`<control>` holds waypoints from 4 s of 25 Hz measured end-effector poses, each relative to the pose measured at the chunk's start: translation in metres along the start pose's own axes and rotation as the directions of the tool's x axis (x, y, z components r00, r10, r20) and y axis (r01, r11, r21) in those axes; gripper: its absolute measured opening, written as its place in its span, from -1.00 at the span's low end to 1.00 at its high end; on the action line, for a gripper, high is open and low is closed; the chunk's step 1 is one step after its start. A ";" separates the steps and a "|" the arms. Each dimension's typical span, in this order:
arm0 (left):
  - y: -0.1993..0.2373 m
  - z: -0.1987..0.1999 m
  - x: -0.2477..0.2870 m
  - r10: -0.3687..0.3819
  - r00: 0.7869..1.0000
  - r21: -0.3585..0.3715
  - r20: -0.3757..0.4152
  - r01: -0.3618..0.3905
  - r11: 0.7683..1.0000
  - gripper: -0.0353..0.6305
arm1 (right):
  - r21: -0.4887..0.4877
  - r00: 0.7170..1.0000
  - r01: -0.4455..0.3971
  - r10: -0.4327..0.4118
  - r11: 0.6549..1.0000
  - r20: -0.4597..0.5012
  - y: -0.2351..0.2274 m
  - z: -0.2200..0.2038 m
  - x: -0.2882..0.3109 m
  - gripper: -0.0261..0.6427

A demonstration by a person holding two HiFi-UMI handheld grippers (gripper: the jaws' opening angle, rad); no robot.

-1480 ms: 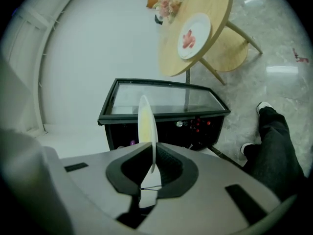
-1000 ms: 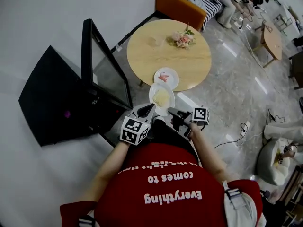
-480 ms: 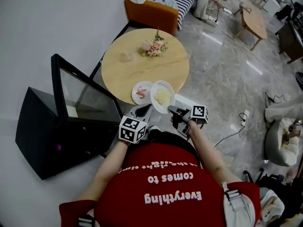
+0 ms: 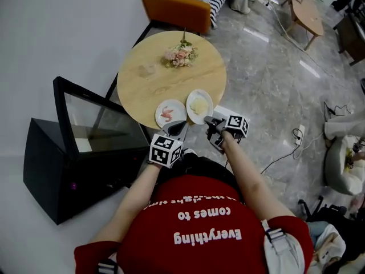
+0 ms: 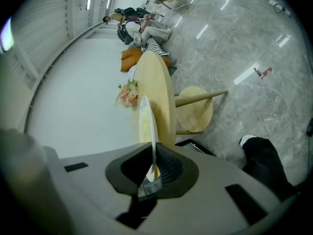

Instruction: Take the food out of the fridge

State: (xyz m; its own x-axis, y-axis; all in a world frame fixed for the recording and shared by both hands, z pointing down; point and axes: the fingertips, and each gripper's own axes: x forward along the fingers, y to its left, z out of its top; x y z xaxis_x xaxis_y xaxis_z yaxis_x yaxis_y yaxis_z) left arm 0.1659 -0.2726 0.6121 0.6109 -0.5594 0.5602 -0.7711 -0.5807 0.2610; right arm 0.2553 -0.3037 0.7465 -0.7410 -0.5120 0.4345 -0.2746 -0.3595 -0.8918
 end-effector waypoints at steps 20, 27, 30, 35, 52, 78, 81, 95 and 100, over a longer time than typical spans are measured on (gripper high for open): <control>0.006 0.000 0.046 0.003 0.990 0.117 -0.138 0.013 0.993 -0.88 | -0.217 0.941 0.320 -0.336 0.922 -0.045 -0.009 0.008 0.018 -0.49; 0.003 -0.002 0.052 -0.003 0.986 0.165 -0.169 0.031 0.986 -0.88 | -0.235 0.948 0.316 -0.317 0.919 0.037 0.008 0.016 -0.026 -0.44; 0.005 -0.002 0.052 -0.002 0.985 0.171 -0.171 0.031 0.985 -0.88 | -0.194 0.988 0.149 -0.140 0.970 0.059 0.031 0.010 -0.042 -0.44; 0.006 -0.005 0.051 -0.008 0.988 0.158 -0.155 0.033 0.987 -0.88 | -0.149 0.996 -0.023 0.035 0.989 0.077 0.050 -0.009 -0.052 -0.48; 0.063 -0.072 -0.088 0.274 0.958 -0.078 -0.081 -0.281 0.957 -0.88 | -0.750 0.916 -0.030 -0.282 0.661 -0.286 0.098 -0.146 0.037 -0.89; 0.071 -0.260 -0.457 0.871 0.480 -0.620 -0.108 -0.717 0.319 -0.88 | -0.576 0.528 -0.816 -0.352 0.042 -0.773 0.170 -0.599 0.106 -0.89; 0.078 -0.263 -0.476 0.880 0.466 -0.618 -0.090 -0.719 0.318 -0.88 | -0.599 0.563 -0.801 -0.343 0.001 -0.752 0.174 -0.616 0.113 -0.89; 0.093 -0.279 -0.516 0.878 0.479 -0.596 -0.006 -0.706 0.382 -0.88 | -0.787 0.825 -0.563 -0.223 -0.251 -0.519 0.213 -0.665 0.193 -0.20; 0.092 -0.286 -0.516 0.871 0.492 -0.602 -0.010 -0.698 0.388 -0.88 | -0.811 0.862 -0.503 -0.243 -0.299 -0.445 0.222 -0.685 0.231 -0.17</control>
State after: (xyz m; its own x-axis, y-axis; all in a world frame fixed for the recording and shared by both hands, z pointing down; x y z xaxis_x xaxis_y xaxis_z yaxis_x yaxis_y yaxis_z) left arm -0.2721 0.1318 0.5722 -0.3725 -0.7751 0.5103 -0.8334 0.5213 0.1834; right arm -0.3965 0.0323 0.5624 -0.8445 -0.0071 0.5355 -0.0423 0.9977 -0.0535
